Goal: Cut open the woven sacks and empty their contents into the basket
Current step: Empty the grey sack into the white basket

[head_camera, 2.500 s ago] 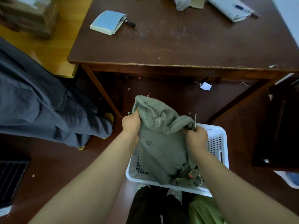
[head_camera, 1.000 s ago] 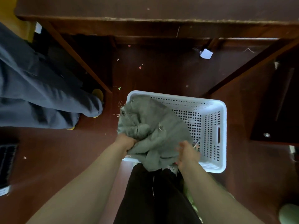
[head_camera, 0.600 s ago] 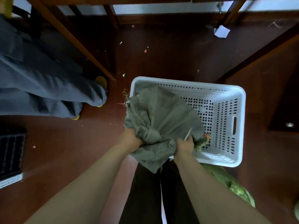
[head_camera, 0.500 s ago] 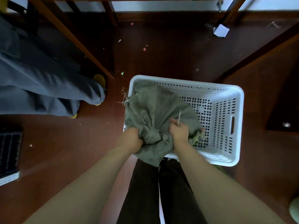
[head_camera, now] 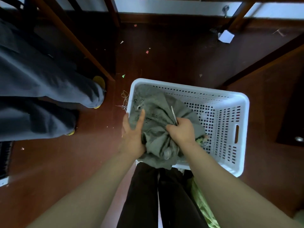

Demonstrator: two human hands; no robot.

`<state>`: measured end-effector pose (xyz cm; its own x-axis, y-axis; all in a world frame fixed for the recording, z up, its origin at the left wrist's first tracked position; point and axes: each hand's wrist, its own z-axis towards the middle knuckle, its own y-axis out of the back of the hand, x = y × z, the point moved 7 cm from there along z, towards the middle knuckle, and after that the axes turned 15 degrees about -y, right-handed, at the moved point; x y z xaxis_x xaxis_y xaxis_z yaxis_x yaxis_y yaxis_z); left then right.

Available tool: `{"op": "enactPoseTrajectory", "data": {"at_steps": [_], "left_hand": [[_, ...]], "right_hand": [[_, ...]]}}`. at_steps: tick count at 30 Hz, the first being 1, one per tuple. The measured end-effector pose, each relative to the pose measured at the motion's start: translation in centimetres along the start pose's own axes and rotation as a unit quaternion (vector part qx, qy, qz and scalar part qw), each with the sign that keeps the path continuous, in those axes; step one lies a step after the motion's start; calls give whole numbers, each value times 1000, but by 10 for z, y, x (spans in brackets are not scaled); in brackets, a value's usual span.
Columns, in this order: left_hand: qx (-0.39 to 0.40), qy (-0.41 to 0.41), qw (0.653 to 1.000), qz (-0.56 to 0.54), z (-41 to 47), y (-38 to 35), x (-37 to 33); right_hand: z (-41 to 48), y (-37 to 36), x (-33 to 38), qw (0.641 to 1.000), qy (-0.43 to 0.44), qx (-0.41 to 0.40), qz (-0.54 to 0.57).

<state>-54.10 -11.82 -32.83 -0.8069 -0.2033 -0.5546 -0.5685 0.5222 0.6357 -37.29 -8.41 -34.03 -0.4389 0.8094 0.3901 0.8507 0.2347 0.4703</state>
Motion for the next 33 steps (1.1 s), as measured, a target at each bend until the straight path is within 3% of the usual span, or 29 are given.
{"op": "enactPoseTrajectory", "data": {"at_steps": [4,7,10,13,17,21,25,29,33], "left_hand": [[-44,-34,986,-155,32,0,-12],[47,-109,989,-89,35,-3,-31],[-5,-139,989,-55,28,23,-47],[-32,-112,991,-69,24,41,-55],[-95,-106,981,-134,19,56,-72],[-70,-80,986,-128,15,54,-80],[-152,-107,973,-137,2,74,-99],[-108,-114,985,-71,-2,77,-110],[-164,-132,975,-70,-5,93,-115]], "right_hand": [[-9,17,-1,994,-5,-18,105],[-19,39,3,976,-4,-13,216],[-22,57,-7,957,-37,14,287],[-19,69,-14,965,-65,12,256],[-18,95,1,969,-9,-78,233],[-19,92,-2,976,-41,-67,205],[-25,112,16,965,21,-83,247],[-35,111,27,985,38,-76,153],[-45,128,43,971,85,-111,196]]}}
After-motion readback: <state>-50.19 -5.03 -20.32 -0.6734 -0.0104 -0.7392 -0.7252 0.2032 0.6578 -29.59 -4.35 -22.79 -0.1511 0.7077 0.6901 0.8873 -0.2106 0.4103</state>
